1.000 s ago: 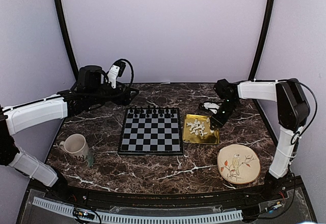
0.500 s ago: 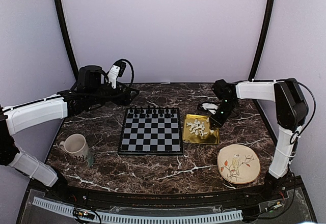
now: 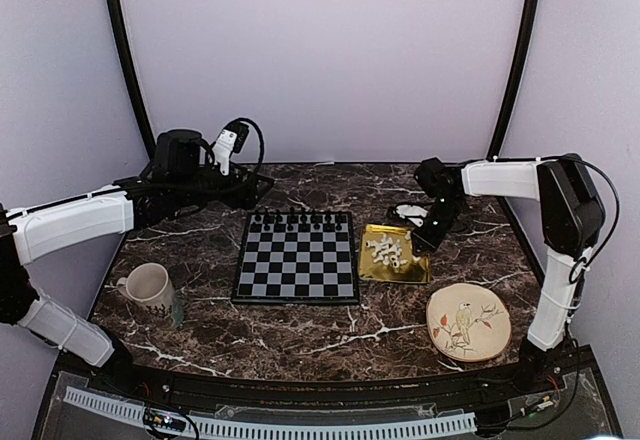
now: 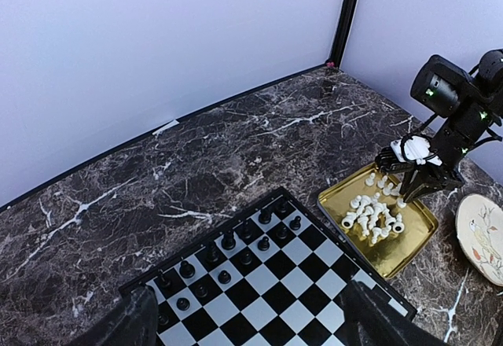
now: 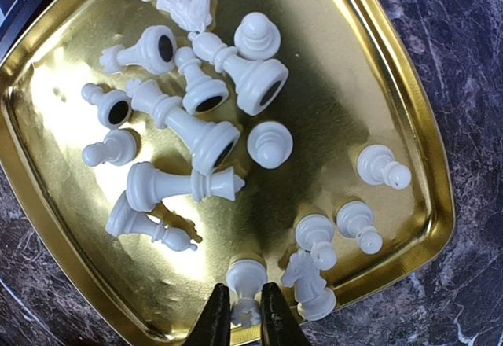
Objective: Set up the chess pieces on the board
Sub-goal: Pick up the rook from the storage box.
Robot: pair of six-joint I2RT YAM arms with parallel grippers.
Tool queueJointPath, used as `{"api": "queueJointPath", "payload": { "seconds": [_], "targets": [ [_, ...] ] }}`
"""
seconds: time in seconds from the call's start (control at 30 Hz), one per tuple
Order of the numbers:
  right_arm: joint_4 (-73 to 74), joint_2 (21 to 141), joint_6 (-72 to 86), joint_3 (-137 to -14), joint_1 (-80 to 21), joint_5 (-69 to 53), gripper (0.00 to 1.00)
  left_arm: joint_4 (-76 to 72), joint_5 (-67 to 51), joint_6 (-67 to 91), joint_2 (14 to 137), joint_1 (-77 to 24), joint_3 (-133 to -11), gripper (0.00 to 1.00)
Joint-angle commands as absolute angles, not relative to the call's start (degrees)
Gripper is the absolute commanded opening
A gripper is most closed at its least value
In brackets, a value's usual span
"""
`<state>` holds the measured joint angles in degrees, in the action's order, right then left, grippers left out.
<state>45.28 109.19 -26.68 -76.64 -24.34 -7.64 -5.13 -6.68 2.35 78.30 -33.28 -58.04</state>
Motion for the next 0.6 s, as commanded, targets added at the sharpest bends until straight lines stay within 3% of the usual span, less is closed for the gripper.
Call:
{"api": "queueJointPath", "payload": {
  "seconds": [0.0,0.17,0.57],
  "targets": [
    [46.1,109.2,-26.4,-75.9,-24.9,-7.5,0.11,-4.0,-7.5,2.7,78.5,-33.5,-59.8,0.83],
    [47.2,107.2,-26.6,-76.6,-25.6,-7.8,0.05,-4.0,-7.7,2.8,78.7,-33.5,-59.9,0.83],
    [52.9,103.1,-29.1,-83.8,-34.4,-11.9,0.04,-3.9,-7.4,2.8,78.8,-33.5,-59.9,0.83]
  ]
}}
